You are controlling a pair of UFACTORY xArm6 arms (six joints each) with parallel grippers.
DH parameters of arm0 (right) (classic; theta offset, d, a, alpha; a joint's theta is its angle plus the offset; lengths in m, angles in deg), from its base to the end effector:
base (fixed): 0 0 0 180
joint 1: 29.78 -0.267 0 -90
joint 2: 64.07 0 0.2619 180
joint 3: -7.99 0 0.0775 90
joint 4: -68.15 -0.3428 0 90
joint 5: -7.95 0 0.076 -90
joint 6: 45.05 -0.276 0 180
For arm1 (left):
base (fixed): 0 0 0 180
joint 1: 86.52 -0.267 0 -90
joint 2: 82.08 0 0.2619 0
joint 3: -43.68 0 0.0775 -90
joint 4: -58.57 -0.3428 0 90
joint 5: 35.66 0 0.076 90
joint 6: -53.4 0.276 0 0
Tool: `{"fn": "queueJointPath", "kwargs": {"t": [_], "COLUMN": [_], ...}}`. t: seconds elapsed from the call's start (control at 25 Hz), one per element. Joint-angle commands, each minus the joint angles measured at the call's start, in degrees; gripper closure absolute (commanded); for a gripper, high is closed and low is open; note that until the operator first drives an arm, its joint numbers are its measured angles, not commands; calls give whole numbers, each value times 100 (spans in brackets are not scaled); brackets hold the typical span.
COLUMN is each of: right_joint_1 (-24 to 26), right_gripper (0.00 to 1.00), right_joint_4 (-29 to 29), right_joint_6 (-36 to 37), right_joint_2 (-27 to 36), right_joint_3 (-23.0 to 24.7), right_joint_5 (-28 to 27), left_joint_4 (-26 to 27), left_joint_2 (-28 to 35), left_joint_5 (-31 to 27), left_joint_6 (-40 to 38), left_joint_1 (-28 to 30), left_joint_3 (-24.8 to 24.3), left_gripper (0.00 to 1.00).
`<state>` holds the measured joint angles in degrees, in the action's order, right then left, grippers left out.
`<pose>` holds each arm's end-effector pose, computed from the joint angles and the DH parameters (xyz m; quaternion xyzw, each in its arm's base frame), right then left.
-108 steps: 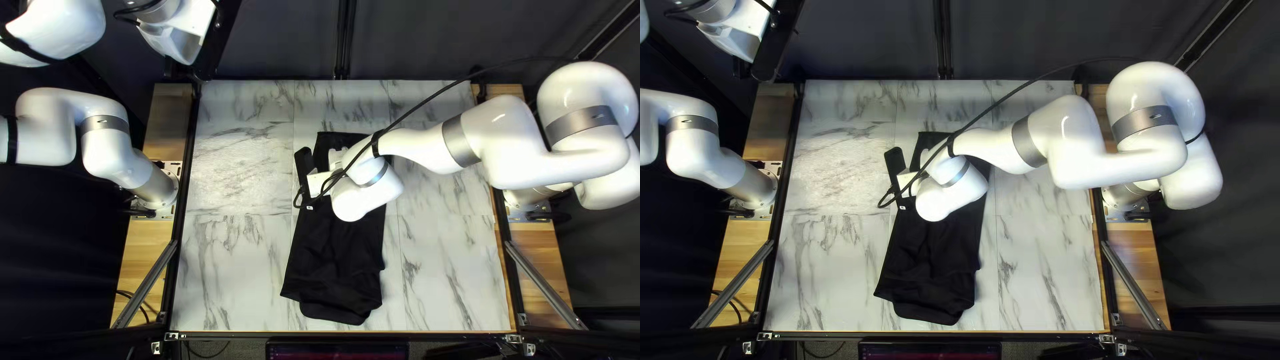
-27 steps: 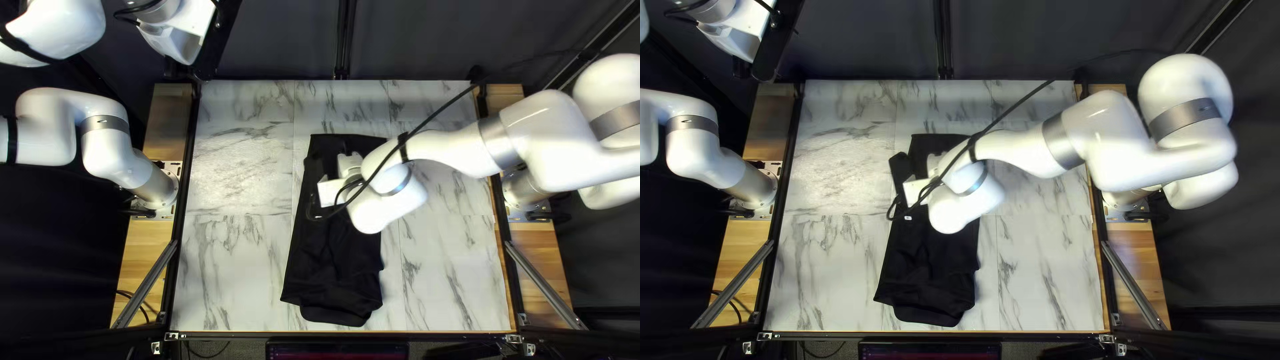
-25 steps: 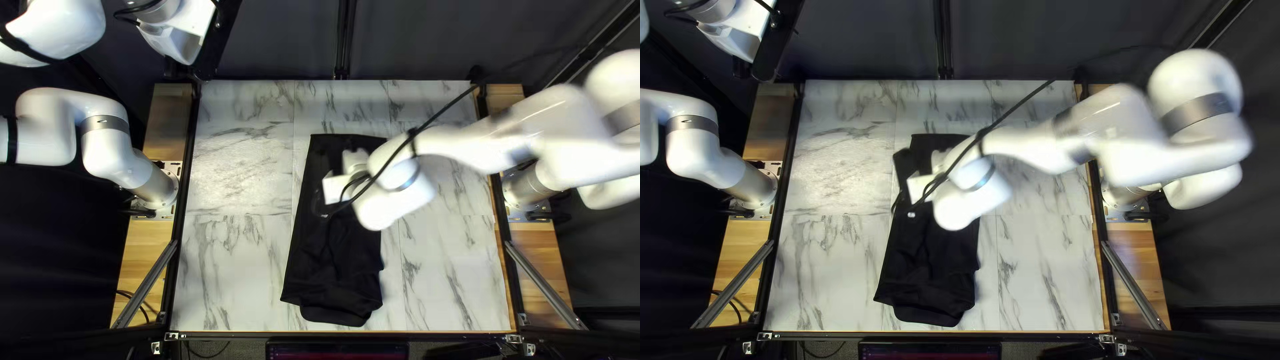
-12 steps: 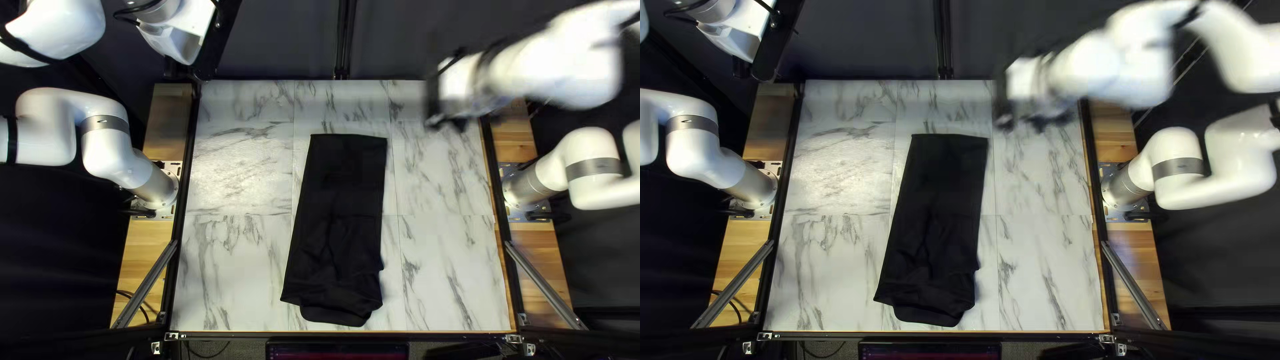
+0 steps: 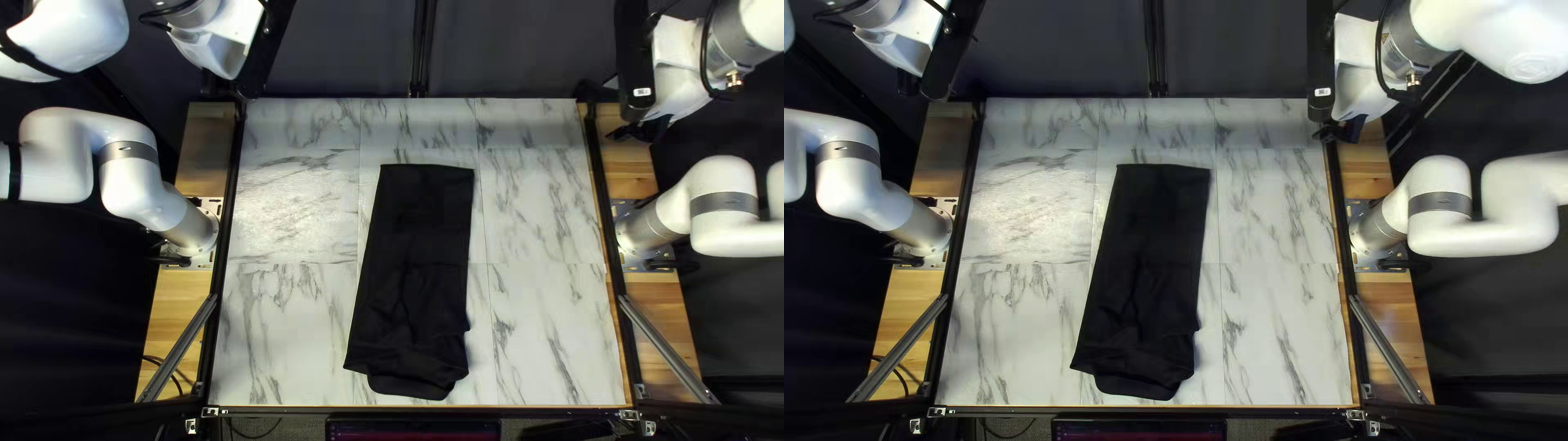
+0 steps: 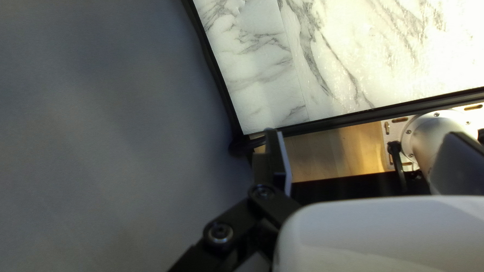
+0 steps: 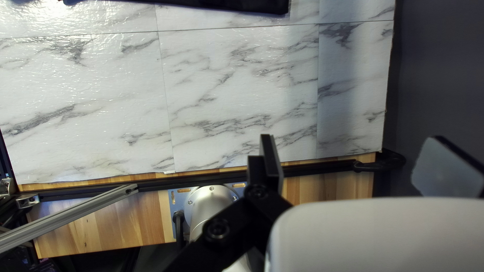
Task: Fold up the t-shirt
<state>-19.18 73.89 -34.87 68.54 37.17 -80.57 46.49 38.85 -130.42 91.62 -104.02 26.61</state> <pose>0.2724 -0.0789 0.3689 0.9903 -0.0088 0.1185 0.0724 0.2654 0.1454 0.3946 -0.9782 0.1615 -0.0212 0.1287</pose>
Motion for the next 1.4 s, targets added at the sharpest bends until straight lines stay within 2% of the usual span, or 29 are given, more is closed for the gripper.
{"fn": "queueJointPath", "kwargs": {"t": [0.04, 0.44, 0.6, 0.76, 0.8, 1.0, 1.12, 1.16, 1.4], "right_joint_1": [0, 0, 0, 0, 0, 0, 0, 0, 0], "right_gripper": [0, 0, 0, 0, 0, 0, 0, 0, 0], "right_joint_4": [0, 0, 0, 0, 0, 0, 0, 0, 0], "right_joint_6": [0, 0, 0, 0, 0, 0, 0, 0, 0], "right_joint_2": [0, 0, 0, 0, 0, 0, 0, 0, 0], "right_joint_3": [0, 0, 0, 0, 0, 0, 0, 0, 0], "right_joint_5": [0, 0, 0, 0, 0, 0, 0, 0, 0], "left_joint_4": [0, 0, 319, 259, 239, -44, -323, -496, -496], "left_joint_2": [0, 0, -561, -936, -985, -1734, -3051, -3160, -3160], "left_joint_5": [0, 0, 986, 2133, 2257, 3711, 4842, 4829, 4829], "left_joint_6": [0, 0, -295, -1191, -1329, -3062, -4575, -4873, -4873], "left_joint_1": [0, 0, 191, 582, 635, 1380, 1818, 1902, 1902], "left_joint_3": [0, 0, -471, -1187, -1262, -1969, -1955, -1941, -1941], "left_gripper": [0, 0, 0, 0, 0, 0, 0, 0, 0]}}
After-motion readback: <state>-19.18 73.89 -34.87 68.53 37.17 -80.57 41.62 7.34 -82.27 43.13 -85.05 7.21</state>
